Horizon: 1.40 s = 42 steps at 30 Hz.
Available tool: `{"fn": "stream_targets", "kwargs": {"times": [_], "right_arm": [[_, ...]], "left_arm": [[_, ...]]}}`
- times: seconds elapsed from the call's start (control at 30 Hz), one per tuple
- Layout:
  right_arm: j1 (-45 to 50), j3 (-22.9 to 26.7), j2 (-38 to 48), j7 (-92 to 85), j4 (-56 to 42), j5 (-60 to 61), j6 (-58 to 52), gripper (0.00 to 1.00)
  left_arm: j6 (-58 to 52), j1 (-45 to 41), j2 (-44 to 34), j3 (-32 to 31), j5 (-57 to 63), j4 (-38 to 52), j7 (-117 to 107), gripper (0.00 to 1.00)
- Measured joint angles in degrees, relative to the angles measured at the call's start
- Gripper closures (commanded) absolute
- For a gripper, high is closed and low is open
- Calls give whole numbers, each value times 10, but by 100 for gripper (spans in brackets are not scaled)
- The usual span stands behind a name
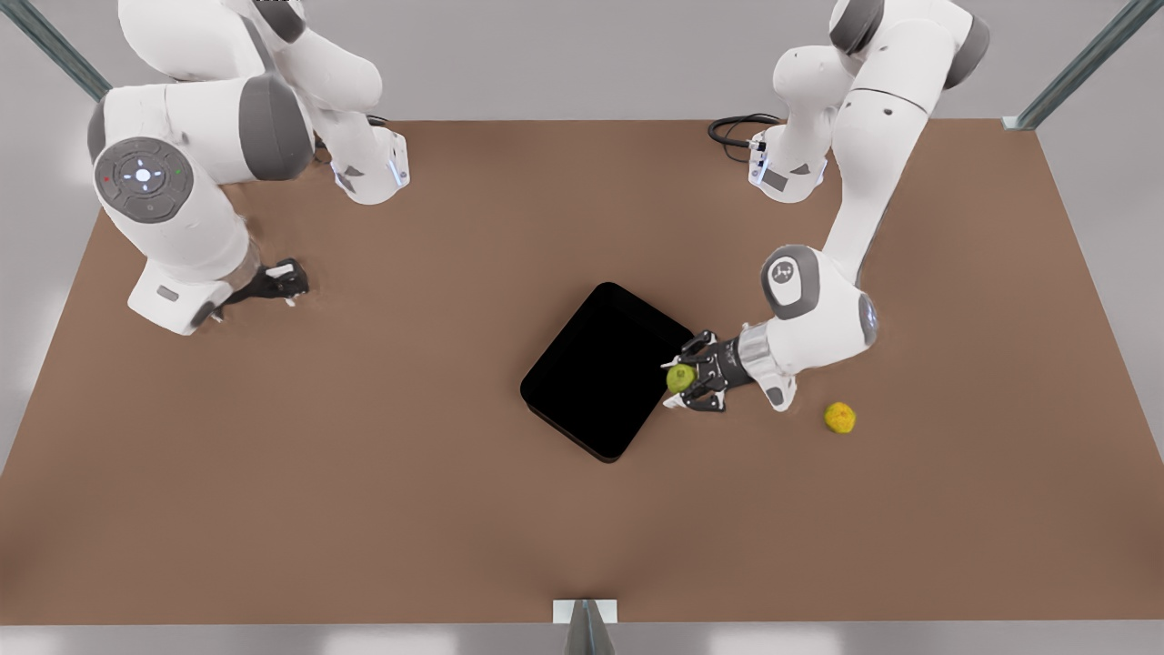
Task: Place the storage box in the middle with the right arm, and place the apple in the storage box with the left arm
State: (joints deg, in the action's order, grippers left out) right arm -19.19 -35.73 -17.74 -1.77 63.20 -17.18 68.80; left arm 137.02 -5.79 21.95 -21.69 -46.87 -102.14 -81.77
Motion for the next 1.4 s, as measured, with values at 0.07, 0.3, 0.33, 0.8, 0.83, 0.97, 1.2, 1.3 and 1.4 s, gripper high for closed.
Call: {"fn": "stream_targets", "kwargs": {"times": [0.07, 0.3, 0.33, 0.8, 0.83, 0.97, 1.2, 1.3, 1.4], "right_arm": [[-4, 80, 203, 1, 289, 80, 198, 0], [319, 412, 302, 42, 395, 113, 256, 0], [318, 412, 302, 40, 395, 113, 256, 0], [323, 412, 325, 36, 421, 117, 266, 0], [322, 412, 323, 36, 423, 117, 266, 0], [316, 414, 324, 36, 428, 117, 265, 0], [317, 414, 325, 37, 428, 117, 265, 0], [318, 414, 326, 37, 428, 117, 265, 0], [319, 413, 326, 37, 429, 118, 265, 0]], "left_arm": [[42, -27, 0, -29, 29, 0, -68, 63], [69, -60, 65, -50, 184, -3, -100, 61], [70, -60, 72, -50, 209, -4, -100, 31], [-87, -47, -26, 24, 353, 39, 213, 0], [-166, -38, -57, 50, 369, 34, 363, 0], [-353, -35, -184, 118, 464, 25, 662, 0], [-532, 35, -139, 211, 472, 189, 826, 0], [-536, 25, -129, 204, 472, 194, 819, 0], [-547, 26, -98, 203, 472, 236, 819, 0]]}}
